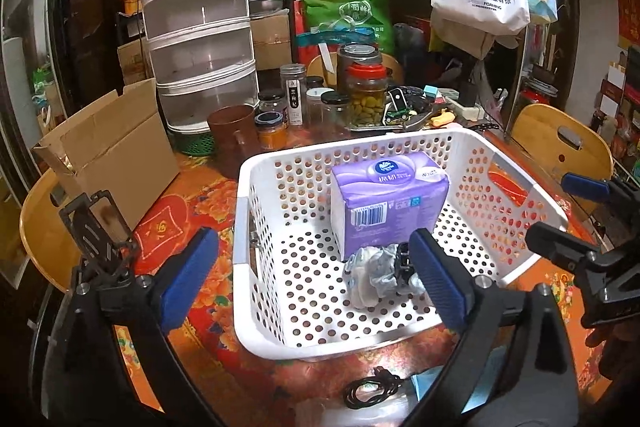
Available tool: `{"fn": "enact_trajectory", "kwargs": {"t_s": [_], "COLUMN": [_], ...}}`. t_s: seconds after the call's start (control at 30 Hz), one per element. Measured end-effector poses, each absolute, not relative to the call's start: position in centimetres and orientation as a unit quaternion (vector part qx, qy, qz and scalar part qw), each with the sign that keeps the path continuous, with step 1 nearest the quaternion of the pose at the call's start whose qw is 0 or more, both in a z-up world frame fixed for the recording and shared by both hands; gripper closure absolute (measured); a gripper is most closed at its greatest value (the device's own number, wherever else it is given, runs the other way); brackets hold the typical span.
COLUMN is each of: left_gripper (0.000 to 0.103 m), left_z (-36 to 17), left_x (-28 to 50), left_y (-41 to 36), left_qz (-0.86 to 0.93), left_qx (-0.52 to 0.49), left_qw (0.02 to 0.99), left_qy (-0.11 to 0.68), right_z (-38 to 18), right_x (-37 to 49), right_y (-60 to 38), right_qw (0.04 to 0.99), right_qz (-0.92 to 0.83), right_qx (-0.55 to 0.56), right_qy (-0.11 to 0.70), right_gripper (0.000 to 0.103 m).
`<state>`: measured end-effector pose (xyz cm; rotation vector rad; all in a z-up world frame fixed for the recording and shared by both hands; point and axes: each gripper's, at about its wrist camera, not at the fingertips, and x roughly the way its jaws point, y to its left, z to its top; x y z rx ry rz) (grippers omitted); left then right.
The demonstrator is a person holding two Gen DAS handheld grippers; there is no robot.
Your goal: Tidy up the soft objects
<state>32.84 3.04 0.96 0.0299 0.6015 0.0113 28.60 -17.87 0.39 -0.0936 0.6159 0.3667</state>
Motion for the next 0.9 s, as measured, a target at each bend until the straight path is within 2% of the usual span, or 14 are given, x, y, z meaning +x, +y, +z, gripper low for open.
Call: {"fn": "enact_trajectory", "kwargs": {"t_s": [0.37,0.57,0.9], "left_gripper": [0.007,0.007,0.007], "left_z": [0.6,-0.2,-6.4], "left_x": [31.2,26.9,19.9], "left_y": [3.3,4.1,1.9], "left_qz": [0.012,0.013,-0.039], "left_qx": [0.007,-0.009,-0.028], "left_qw": [0.952,0.949,0.923], "left_qy": [0.305,0.316,0.382], "right_z": [0.4,-0.5,-5.6], "right_x": [27.4,24.5,15.5], "right_y": [-18.5,-20.3,-24.5], "right_qw": [0.935,0.934,0.923], "right_qz": [0.175,0.168,0.175], "right_qx": [-0.045,-0.038,0.015], "right_qy": [0.305,0.313,0.342], "right_gripper": [0.000,0.000,0.000]}}
